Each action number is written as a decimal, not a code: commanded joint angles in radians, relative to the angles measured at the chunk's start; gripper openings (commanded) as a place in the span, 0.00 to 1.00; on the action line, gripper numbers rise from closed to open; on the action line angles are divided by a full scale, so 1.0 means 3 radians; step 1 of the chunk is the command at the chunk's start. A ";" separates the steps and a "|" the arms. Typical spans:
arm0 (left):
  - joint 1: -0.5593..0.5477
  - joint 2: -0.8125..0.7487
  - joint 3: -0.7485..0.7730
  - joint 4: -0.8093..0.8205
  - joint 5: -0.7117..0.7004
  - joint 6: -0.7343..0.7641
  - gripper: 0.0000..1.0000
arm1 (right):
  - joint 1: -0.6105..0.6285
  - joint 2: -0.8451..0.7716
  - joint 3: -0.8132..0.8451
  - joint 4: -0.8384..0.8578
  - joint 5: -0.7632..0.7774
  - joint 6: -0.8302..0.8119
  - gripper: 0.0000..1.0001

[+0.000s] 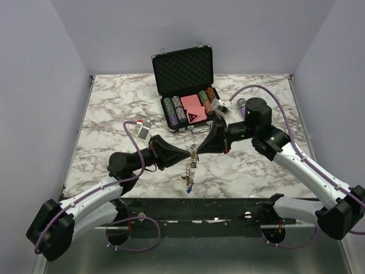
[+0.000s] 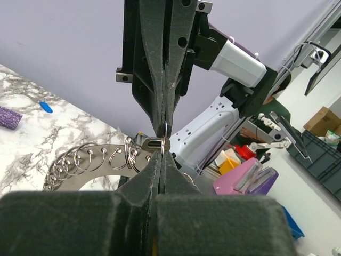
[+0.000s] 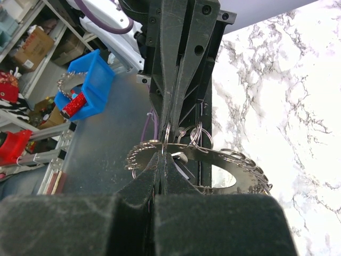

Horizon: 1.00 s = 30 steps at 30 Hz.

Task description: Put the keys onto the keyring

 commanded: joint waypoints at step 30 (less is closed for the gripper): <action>-0.0029 -0.0009 0.0181 0.0094 0.0085 0.0083 0.00 | 0.0058 0.0048 -0.0042 -0.0014 0.0023 -0.0039 0.00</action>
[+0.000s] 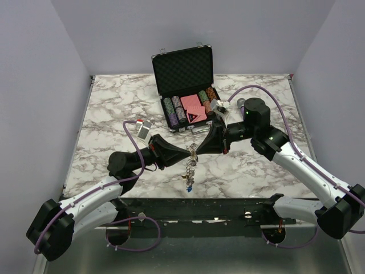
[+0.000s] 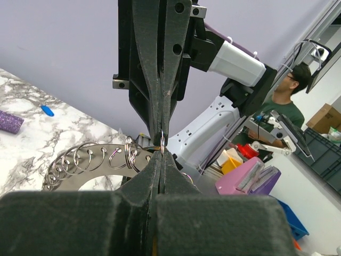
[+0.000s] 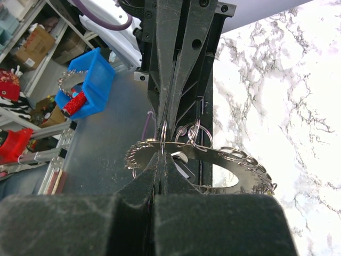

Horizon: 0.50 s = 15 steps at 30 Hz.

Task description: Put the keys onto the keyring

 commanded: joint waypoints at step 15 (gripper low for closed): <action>-0.0028 0.0071 0.0276 -0.0145 0.0380 0.0168 0.00 | 0.0039 0.0016 0.0023 -0.0152 -0.0013 -0.0279 0.00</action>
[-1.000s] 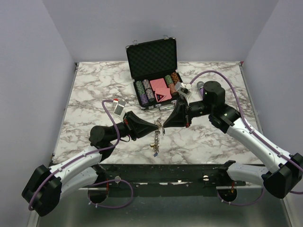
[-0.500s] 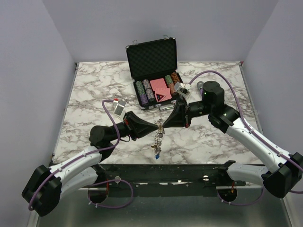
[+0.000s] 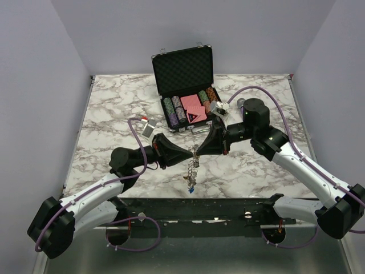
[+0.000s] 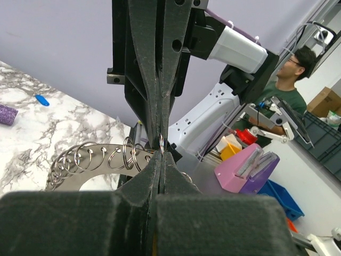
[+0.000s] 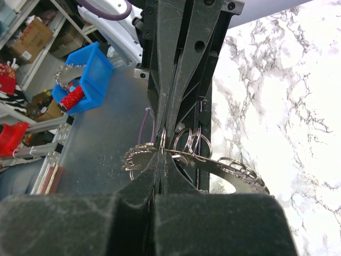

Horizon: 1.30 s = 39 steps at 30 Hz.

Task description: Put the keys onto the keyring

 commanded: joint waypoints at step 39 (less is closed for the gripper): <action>0.0110 -0.0114 -0.0201 0.1662 0.0727 0.0045 0.00 | -0.0010 -0.0134 0.0406 -0.1415 -0.0586 -0.1620 0.00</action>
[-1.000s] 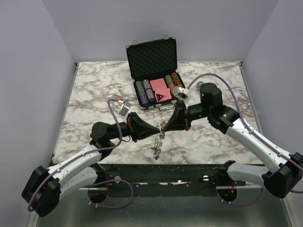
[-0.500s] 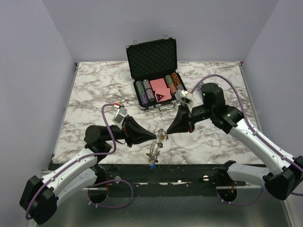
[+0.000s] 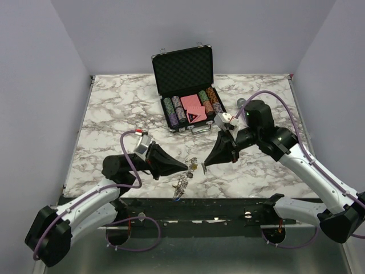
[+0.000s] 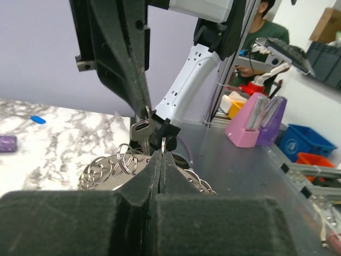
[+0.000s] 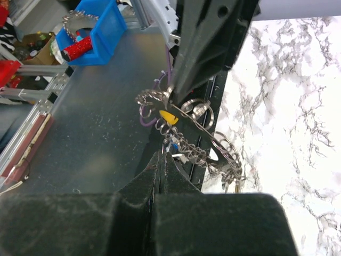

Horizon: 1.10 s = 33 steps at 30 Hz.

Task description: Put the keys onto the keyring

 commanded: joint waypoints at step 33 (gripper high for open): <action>-0.0126 0.0526 0.0409 0.1059 -0.0747 -0.1512 0.00 | -0.0044 0.0007 0.0018 0.1128 -0.0163 0.1596 0.00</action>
